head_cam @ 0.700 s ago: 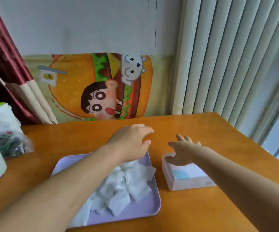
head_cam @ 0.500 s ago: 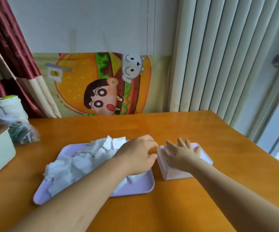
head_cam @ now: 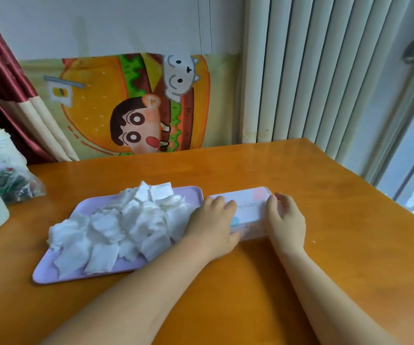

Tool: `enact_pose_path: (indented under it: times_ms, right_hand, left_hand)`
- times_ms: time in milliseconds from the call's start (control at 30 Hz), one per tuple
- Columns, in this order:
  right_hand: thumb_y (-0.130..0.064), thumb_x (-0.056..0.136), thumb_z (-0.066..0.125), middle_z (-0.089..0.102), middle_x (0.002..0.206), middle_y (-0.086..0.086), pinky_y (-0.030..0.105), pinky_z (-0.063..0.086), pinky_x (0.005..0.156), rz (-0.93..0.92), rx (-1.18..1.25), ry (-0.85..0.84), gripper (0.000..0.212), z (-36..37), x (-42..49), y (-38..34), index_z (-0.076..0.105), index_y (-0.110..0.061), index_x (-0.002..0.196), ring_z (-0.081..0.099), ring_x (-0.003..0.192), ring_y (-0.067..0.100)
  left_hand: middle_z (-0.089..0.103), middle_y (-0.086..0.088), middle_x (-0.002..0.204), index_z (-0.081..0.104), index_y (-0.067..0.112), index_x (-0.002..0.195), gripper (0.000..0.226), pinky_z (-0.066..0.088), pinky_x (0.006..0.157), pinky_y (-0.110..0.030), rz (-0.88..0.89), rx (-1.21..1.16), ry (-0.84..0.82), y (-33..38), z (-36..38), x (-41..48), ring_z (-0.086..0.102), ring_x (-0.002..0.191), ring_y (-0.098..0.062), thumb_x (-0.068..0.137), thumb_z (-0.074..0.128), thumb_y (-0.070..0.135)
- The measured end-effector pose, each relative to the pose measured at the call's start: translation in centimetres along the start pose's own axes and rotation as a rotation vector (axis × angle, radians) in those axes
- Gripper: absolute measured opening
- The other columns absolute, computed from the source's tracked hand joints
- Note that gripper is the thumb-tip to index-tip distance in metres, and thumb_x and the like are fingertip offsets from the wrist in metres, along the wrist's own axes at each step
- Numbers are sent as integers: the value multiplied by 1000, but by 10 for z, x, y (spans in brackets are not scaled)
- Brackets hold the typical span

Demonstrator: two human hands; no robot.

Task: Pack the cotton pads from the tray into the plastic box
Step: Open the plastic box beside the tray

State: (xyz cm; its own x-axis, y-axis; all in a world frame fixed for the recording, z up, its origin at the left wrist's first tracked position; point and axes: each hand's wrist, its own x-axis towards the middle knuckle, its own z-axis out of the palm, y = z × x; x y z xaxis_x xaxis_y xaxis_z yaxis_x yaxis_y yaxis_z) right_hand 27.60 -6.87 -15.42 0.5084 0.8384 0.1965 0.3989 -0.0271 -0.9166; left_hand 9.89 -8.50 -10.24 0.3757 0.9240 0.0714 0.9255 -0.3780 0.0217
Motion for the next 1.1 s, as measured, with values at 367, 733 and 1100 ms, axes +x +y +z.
enact_pose_path:
  times_ms: [367,733,1100]
  right_hand:
    - [-63,105,17,71,127,8,39,38,88,5,109,4,66,-4,-3,6,53,-23,143,63,119,36]
    - [-42,87,71,75,109,-4,45,53,92,-797,-227,-189,26,23,-44,-13,80,-23,104,69,96,27]
    - [-27,78,93,76,111,11,69,36,116,-824,-359,-120,28,43,-20,2,81,-14,100,66,117,41]
  left_hand:
    - [60,-4,121,59,20,126,64,42,76,-39,-32,95,107,9,-4,23,53,110,-33,102,28,71]
    - [64,-6,126,53,20,138,55,62,85,-46,-306,-629,225,-66,-37,73,69,101,-29,87,67,7]
    - [68,5,115,70,20,122,27,49,82,-24,-270,-600,253,-115,-19,-2,62,91,-10,95,71,17]
